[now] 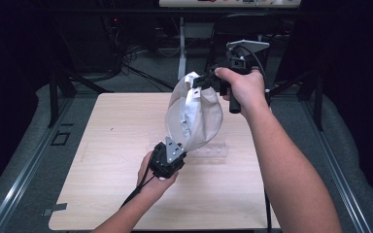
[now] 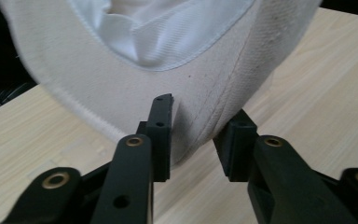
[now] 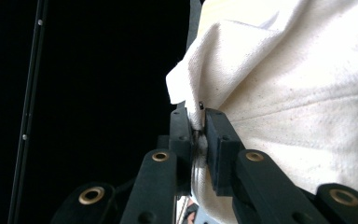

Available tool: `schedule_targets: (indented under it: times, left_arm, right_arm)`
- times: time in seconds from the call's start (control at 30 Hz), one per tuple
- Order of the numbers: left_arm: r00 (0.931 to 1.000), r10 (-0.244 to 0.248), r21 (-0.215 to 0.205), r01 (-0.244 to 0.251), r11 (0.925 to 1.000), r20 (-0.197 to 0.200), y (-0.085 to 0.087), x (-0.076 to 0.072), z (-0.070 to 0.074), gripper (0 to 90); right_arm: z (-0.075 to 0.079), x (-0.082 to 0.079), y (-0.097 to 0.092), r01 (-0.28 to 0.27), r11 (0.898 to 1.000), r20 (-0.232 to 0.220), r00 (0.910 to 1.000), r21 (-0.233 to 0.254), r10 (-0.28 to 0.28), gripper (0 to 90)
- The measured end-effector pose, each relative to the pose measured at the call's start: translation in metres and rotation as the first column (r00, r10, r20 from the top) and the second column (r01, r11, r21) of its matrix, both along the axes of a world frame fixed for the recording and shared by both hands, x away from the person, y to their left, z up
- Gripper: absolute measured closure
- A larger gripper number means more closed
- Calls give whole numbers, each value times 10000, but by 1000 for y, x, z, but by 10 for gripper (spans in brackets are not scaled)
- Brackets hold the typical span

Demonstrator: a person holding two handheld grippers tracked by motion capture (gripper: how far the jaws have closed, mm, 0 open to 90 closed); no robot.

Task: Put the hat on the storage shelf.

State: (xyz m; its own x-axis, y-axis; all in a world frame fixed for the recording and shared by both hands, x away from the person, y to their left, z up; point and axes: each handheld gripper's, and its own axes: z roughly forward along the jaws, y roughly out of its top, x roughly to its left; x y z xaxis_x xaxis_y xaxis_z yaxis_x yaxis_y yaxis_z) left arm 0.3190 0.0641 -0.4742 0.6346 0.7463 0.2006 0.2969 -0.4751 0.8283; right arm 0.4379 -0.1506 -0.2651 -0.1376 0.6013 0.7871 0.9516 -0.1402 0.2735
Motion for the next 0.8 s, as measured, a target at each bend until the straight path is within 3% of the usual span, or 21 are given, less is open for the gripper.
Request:
schedule_targets:
  times: [0.13, 0.3, 0.37, 0.47, 0.8]
  left_arm:
    - [10000, 15, -88, -16, 10000, -23, 9, 4, 5, 755]
    - [9983, -562, -173, 560, 9983, -141, 16, 9, 12, 790]
    - [9940, -997, -852, 955, 9918, -461, 19, 14, 15, 800]
    - [9907, -1111, -1391, 996, 9853, -781, 20, 19, 15, 801]
    - [9832, -1395, -1802, 1169, 9767, -1179, 14, 30, 9, 805]
  right_arm:
    - [2, -1, 0, -25, 10000, 70, 10000, 9, 25, 820]
    - [6, -2, 0, -4, 10000, 147, 9999, -86, 5, 820]
    - [7, -2, 0, 24, 9999, 216, 9998, -106, -22, 820]
    - [6, -1, 0, 59, 9997, 207, 9998, -256, -54, 820]
    - [-1, 1, -5, 136, 9986, 109, 9999, -513, -130, 820]
